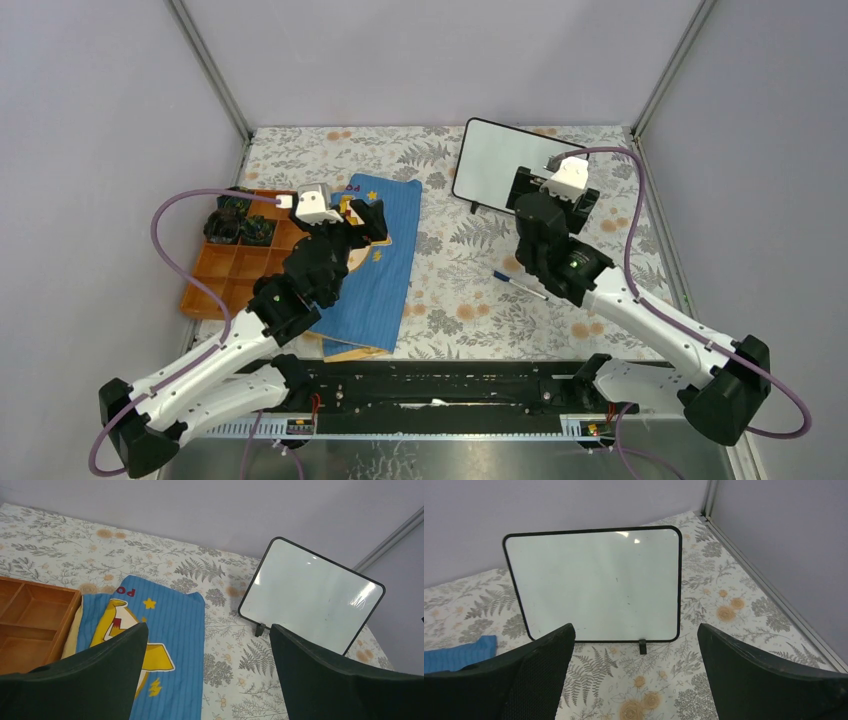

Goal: Write a sentence on the whiteboard
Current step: Move the whiteboard to the center of the board.

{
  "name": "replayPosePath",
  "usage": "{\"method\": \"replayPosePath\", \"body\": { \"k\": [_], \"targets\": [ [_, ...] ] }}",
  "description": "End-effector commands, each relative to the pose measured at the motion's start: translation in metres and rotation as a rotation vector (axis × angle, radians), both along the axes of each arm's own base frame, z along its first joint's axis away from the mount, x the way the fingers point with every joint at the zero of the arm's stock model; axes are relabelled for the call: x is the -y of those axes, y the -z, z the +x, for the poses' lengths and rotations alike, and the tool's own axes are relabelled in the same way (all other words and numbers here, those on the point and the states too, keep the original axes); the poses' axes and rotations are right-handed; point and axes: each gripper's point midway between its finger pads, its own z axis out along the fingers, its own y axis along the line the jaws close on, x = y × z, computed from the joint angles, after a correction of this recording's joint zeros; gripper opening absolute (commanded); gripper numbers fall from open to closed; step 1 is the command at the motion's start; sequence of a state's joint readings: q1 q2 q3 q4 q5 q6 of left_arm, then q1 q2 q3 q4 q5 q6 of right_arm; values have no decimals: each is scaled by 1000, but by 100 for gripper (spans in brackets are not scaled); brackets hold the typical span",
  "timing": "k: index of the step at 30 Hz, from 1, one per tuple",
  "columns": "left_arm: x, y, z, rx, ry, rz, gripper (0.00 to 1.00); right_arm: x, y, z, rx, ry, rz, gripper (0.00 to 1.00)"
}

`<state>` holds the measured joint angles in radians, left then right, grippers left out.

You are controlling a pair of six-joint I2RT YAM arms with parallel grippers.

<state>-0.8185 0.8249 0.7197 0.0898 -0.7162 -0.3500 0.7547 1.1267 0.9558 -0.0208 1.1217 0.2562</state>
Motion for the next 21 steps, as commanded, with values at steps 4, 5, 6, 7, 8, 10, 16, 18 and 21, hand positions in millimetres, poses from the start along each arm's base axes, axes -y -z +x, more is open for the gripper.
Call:
{"method": "replayPosePath", "body": {
  "k": [4,5,6,7,8,10,16,18,21],
  "targets": [
    [-8,-19,-5,60,-17,-25,99,-16,-46,-10,161,-221,81,100],
    [-8,-18,-5,61,-13,-18,99,-19,-49,-13,170,-259,77,100],
    [-7,-17,-5,59,-8,-9,99,-21,-52,-15,178,-292,72,100],
    [-6,-16,-4,59,-3,0,99,-24,-53,-17,182,-321,66,100],
    [-4,-15,-4,55,2,9,99,-25,-56,-20,187,-346,59,100],
    [-1,-12,-3,49,18,32,99,-29,-59,-23,191,-394,49,100],
    [13,-7,-7,50,119,116,99,-42,-64,-30,158,-498,41,99],
    [20,-7,-11,64,173,135,99,-46,-54,-32,80,-521,21,99],
    [31,-9,-18,91,257,153,99,-50,-30,-34,-48,-537,-23,99]
  ]
}}
